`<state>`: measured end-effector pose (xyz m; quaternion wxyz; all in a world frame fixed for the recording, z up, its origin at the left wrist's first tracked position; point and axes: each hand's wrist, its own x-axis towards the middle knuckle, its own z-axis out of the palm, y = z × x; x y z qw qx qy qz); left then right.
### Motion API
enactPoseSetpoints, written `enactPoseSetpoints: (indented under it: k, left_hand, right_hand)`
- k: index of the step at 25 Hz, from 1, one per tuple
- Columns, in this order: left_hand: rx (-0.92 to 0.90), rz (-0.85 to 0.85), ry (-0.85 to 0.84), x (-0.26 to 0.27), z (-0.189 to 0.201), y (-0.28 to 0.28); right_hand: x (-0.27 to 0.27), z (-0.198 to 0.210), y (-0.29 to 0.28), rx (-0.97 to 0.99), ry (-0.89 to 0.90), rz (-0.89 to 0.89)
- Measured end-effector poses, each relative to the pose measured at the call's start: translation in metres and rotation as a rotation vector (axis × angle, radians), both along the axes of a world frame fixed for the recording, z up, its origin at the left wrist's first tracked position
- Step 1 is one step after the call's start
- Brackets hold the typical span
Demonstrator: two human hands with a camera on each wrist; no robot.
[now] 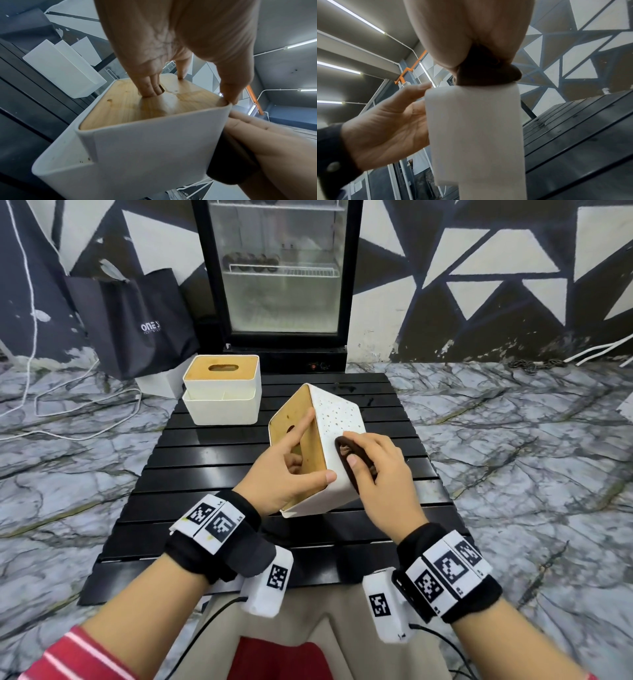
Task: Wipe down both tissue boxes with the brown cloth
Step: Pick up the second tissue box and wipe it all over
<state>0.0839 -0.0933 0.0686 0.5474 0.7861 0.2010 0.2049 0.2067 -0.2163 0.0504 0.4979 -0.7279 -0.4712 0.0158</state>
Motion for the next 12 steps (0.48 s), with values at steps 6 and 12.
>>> enactPoseSetpoints:
  k: [6,12]
  left_hand:
    - [0.003,-0.010,0.009,-0.001,0.000,0.000]
    - [-0.032,0.005,0.000,-0.002,0.001,0.004]
  right_hand:
    - [-0.012,-0.002,-0.004,0.019,-0.035,0.032]
    - [-0.002,0.000,0.000,0.017,-0.035,0.039]
